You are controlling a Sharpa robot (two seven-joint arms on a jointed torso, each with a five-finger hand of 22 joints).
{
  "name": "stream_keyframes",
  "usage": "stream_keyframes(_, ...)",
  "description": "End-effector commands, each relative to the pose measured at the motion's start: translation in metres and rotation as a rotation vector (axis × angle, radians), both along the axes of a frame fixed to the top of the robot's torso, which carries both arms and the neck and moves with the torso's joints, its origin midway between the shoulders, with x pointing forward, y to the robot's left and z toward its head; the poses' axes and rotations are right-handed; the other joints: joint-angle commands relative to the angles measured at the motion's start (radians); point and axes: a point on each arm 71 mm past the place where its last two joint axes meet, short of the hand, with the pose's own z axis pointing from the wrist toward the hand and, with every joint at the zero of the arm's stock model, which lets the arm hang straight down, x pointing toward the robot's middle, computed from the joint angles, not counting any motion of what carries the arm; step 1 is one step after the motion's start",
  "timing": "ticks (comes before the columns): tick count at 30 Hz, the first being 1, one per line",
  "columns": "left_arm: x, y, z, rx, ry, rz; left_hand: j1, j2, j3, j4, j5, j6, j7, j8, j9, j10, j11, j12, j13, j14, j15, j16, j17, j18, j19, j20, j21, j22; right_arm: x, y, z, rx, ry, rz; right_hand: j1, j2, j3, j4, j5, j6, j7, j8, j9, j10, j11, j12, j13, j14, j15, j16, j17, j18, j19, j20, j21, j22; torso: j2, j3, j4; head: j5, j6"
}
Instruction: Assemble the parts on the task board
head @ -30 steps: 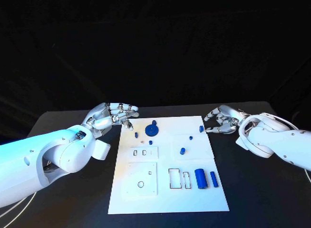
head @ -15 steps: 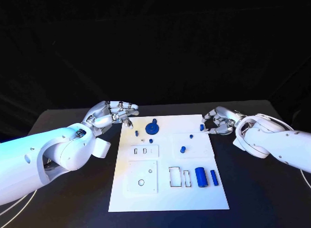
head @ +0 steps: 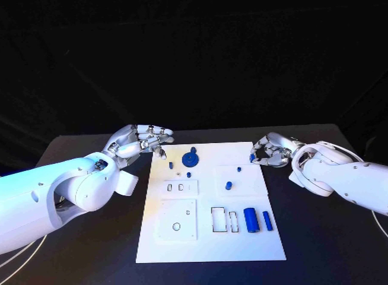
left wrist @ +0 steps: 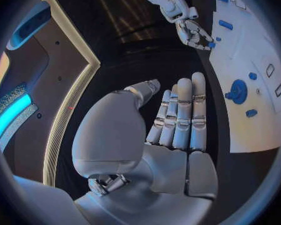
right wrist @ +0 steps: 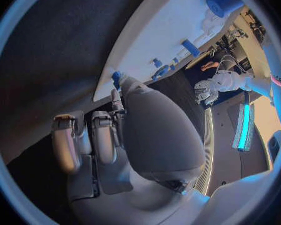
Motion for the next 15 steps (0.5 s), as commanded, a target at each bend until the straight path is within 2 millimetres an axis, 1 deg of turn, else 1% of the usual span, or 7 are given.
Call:
stream_keyframes(1,-0.0006,-0.0017,0.0013,-0.005,-0.006,-0.018,0.014,0.001,0.007,0.001,0.001,-0.002,-0.001,0.003,0.002,-0.001,-0.002,0.002,0.001,-0.007,-0.002,0.005,-0.002,0.005,-0.007,-0.002,0.007,0.002,0.0000,0.0024,-0.0023,-0.014,0.016,0.017,0.002,0.008,0.008,-0.001,0.005,0.007,-0.002,0.006,0.001,0.039,-0.001,0.005,0.186,0.106,-0.005,0.003,0.263,-0.007,0.106,-0.005,0.005,0.263,0.000,0.0002,-0.0004,0.000,-0.001)
stream_keyframes(9,-0.0007,-0.0018,0.0013,-0.004,-0.006,-0.019,0.015,0.001,0.008,-0.001,0.001,-0.002,-0.001,0.003,0.002,-0.001,-0.002,0.002,0.001,-0.007,-0.003,0.005,-0.002,0.005,-0.009,-0.002,0.009,0.003,0.0008,0.0056,-0.0040,-0.016,0.025,0.018,-0.002,0.000,0.007,-0.001,0.002,0.007,-0.002,0.005,0.000,0.040,-0.001,0.006,0.187,0.106,-0.006,0.003,0.263,-0.007,0.106,-0.006,0.005,0.263,-0.001,0.0004,-0.0003,-0.001,-0.003)
stream_keyframes(15,-0.0007,-0.0017,0.0012,-0.003,-0.005,-0.020,0.015,0.001,0.008,-0.001,0.001,-0.002,-0.001,0.003,0.002,-0.001,-0.002,0.002,0.001,-0.007,-0.003,0.005,-0.002,0.005,-0.009,-0.002,0.009,0.003,0.0013,0.0064,-0.0048,-0.018,0.027,0.014,-0.003,-0.002,0.007,-0.001,0.001,0.007,-0.002,0.005,0.000,0.040,-0.001,0.006,0.187,0.106,-0.006,0.003,0.263,-0.007,0.106,-0.006,0.005,0.263,0.000,0.0003,-0.0002,-0.001,-0.003)
